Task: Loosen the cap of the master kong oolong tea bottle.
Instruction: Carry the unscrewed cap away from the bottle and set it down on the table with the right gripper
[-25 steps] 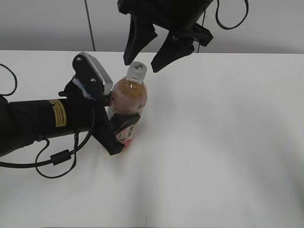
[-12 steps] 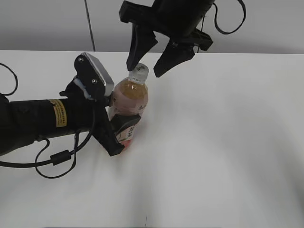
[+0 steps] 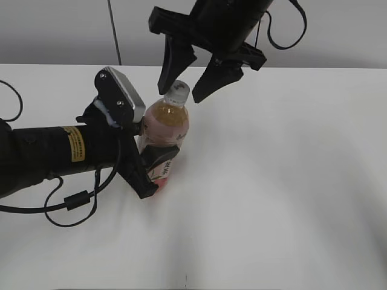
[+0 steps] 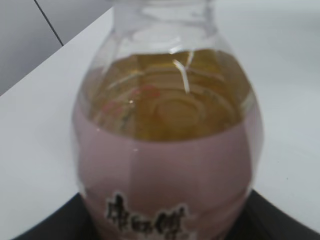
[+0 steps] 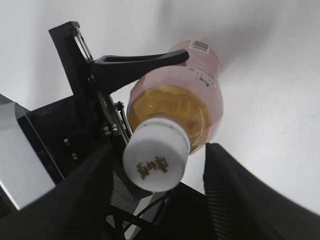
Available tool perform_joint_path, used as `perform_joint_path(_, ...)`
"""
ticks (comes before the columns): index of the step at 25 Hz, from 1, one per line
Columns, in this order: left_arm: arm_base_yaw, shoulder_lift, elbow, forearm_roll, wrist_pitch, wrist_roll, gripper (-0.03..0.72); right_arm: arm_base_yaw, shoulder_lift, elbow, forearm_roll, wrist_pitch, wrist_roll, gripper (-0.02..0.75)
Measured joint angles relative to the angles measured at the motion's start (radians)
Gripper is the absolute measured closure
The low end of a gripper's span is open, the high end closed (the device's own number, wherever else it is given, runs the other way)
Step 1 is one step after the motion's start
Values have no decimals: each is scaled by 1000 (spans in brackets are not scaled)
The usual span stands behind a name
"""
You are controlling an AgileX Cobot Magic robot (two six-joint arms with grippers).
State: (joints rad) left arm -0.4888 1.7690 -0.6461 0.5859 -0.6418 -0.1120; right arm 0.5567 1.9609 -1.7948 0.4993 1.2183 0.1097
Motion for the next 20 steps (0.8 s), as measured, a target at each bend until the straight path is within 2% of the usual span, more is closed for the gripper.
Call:
perform_joint_path(3, 0, 0, 0, 0, 0, 0, 316, 0, 0, 0, 0, 0, 1, 319)
perform_joint_path(12, 0, 0, 0, 2, 0, 1, 316, 0, 0, 0, 3, 0, -8, 436)
perform_joint_path(20, 0, 0, 0, 3, 0, 1, 316, 0, 0, 0, 5, 0, -64, 455)
